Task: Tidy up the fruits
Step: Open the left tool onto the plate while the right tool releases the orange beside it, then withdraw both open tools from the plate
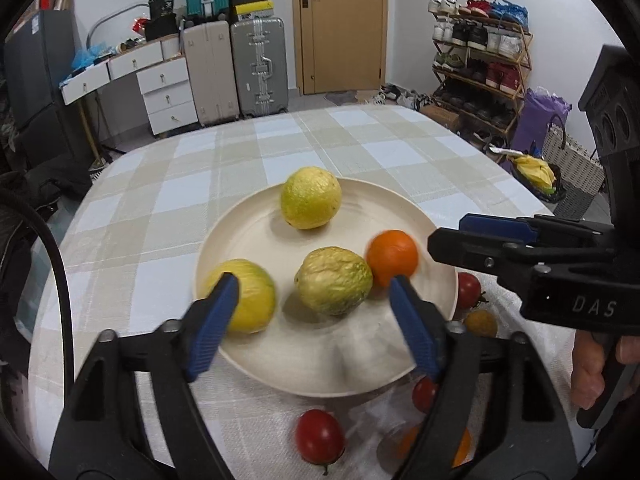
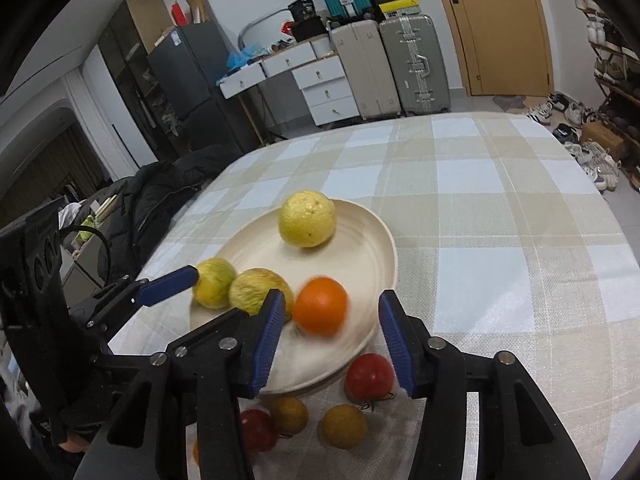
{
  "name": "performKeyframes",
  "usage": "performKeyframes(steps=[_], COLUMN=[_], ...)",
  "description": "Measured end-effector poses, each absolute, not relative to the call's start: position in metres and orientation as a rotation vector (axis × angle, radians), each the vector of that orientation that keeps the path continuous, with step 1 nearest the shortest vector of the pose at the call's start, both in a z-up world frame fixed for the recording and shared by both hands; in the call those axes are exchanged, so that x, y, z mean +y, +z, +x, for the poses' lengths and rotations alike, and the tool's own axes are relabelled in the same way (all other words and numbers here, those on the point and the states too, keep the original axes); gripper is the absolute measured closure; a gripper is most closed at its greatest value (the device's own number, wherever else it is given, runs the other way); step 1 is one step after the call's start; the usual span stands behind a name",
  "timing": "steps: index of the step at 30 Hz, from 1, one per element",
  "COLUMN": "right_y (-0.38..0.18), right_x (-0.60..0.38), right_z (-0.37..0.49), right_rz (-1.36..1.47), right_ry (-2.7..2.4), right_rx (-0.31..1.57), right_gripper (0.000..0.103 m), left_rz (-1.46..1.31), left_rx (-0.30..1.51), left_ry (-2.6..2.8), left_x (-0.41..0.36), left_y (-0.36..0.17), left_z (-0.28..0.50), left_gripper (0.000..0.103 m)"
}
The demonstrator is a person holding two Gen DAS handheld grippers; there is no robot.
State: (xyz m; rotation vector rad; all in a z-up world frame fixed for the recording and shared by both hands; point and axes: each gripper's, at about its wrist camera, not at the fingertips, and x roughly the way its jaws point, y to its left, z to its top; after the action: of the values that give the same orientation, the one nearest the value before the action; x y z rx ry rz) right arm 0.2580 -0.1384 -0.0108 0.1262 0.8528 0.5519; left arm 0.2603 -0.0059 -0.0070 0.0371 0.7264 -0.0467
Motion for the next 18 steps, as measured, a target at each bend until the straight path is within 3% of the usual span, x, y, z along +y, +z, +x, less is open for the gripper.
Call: performKeyframes(steps=[2, 5, 8, 11, 18], right_y=[-0.007, -0.001, 0.003, 0.005, 0.007], right_x=[-0.137, -0.138, -0.141, -0.144, -0.16], right_z=[0.255, 0.25, 0.241, 0.232, 0.211], right_rz=[0.102, 0.094, 0.081, 0.062, 0.069], right_ry=[0.537, 0.543, 0.547, 0.526, 0.499], right_rx=[0.841, 0.83, 0.809, 0.801, 0.777], right_gripper=[0.05, 0.022, 0.013, 0.0, 0.0], left_rz=[0.036, 0.026, 0.021, -0.009, -0.042], left_rx=[0.706, 0.687, 0.677, 0.678, 0.649], left_ry=[-0.043, -0.043, -0.032, -0.029, -0.028], left_x=[-0.001, 0.007, 0.014, 0.023, 0.034], left_y=[-0.001, 0.005, 0.009, 0.011, 0.016], left_z=[0.252, 0.238, 0.223, 0.21, 0.172], left_gripper=[0.022, 0.019, 0.015, 0.0, 0.0])
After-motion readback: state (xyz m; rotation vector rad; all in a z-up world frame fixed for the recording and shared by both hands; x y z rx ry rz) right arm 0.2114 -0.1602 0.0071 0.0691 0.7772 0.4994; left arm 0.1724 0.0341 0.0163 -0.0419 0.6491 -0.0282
